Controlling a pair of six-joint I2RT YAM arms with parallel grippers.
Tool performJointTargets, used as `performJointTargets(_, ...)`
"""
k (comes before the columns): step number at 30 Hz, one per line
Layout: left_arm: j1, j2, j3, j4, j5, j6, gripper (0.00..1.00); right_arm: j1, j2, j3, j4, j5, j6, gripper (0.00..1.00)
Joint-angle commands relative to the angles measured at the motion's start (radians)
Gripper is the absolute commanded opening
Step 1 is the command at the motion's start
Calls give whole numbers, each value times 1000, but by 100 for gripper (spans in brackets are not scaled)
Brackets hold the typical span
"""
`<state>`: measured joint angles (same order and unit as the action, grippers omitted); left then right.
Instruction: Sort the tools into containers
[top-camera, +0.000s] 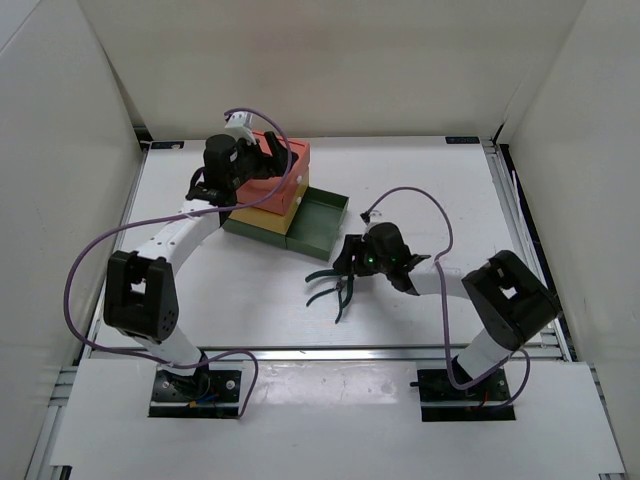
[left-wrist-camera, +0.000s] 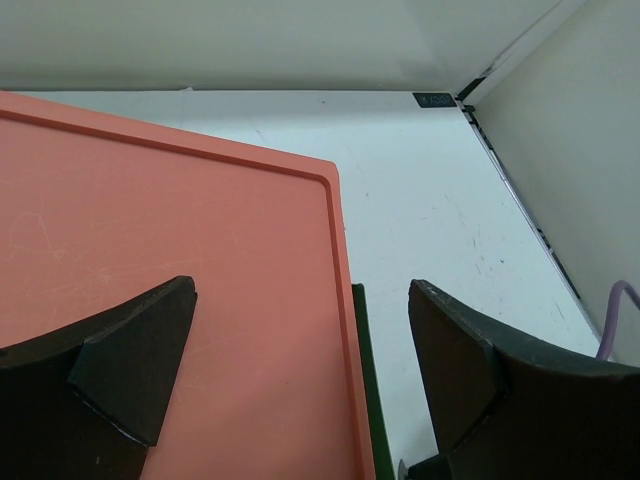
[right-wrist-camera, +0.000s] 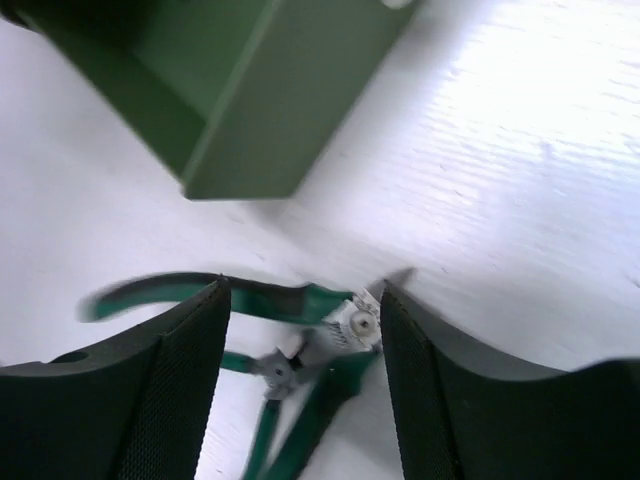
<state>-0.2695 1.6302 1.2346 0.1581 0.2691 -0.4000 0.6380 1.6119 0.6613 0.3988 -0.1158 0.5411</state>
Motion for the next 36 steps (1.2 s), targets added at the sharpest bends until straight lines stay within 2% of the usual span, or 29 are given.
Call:
performJointTargets(1, 1, -1, -57, -198, -24, -5, 99, 49, -10, -11, -185, 186, -50, 65)
performJointTargets(5, 1, -10, -63, -195, -30, -3, 99, 104, -32, 4, -264, 269, -38, 63)
performJointTargets(12, 3, -4, -64, -195, -30, -3, 99, 144, -59, -2, -330, 306, -20, 56)
performJointTargets(19, 3, -7, -67, -192, -27, -2, 99, 196, -274, -107, -287, 450, -26, 58)
performJointTargets(25, 0, -4, -67, -189, -24, -2, 99, 209, -348, -129, -347, 441, 5, 58)
performJointTargets(29, 1, -1, -67, -189, -24, -3, 99, 221, -330, -143, -324, 407, 36, 59)
performJointTargets(36, 1, -10, -63, -192, -30, 0, 99, 223, -170, -85, -316, 340, 97, 58)
